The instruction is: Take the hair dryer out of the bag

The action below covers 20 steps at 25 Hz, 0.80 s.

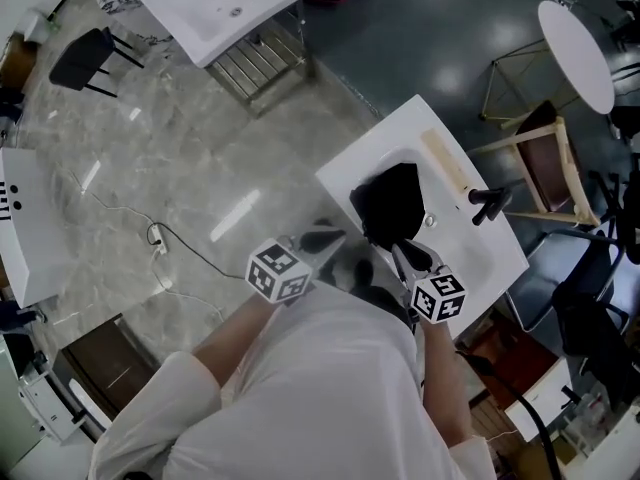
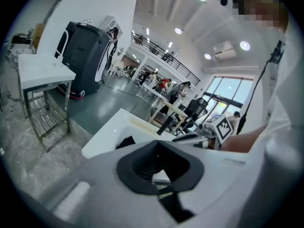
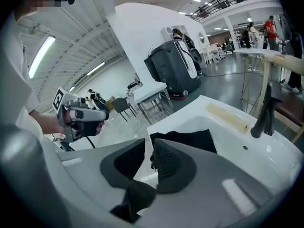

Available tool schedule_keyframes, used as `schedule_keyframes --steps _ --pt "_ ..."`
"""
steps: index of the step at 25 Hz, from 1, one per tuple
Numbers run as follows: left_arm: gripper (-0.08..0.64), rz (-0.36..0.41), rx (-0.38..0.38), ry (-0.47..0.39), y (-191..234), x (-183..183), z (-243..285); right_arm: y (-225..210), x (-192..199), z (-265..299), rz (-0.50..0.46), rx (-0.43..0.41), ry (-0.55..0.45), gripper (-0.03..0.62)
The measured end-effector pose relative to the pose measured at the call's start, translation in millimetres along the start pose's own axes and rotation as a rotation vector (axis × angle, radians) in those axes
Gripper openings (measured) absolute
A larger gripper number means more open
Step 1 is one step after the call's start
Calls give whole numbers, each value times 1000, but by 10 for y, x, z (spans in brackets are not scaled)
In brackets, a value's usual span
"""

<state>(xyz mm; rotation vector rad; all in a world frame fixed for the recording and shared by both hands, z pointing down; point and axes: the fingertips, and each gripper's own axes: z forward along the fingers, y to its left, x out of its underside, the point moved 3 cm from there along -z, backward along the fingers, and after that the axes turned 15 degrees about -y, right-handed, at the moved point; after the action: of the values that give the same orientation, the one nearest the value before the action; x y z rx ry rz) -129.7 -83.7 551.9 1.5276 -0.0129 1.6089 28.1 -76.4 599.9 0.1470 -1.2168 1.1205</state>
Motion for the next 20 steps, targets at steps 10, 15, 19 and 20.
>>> schedule_keyframes --steps 10,15,19,20 --pt "-2 -24 88 94 357 45 113 -217 475 532 -21 74 186 204" --pt "-2 -22 110 115 529 -8 101 -302 557 633 -35 134 231 136" --pt "-2 -27 124 120 612 -46 69 -307 528 662 -23 163 225 35" --pt "-2 -26 129 122 629 -49 64 -307 517 668 -23 169 223 26"
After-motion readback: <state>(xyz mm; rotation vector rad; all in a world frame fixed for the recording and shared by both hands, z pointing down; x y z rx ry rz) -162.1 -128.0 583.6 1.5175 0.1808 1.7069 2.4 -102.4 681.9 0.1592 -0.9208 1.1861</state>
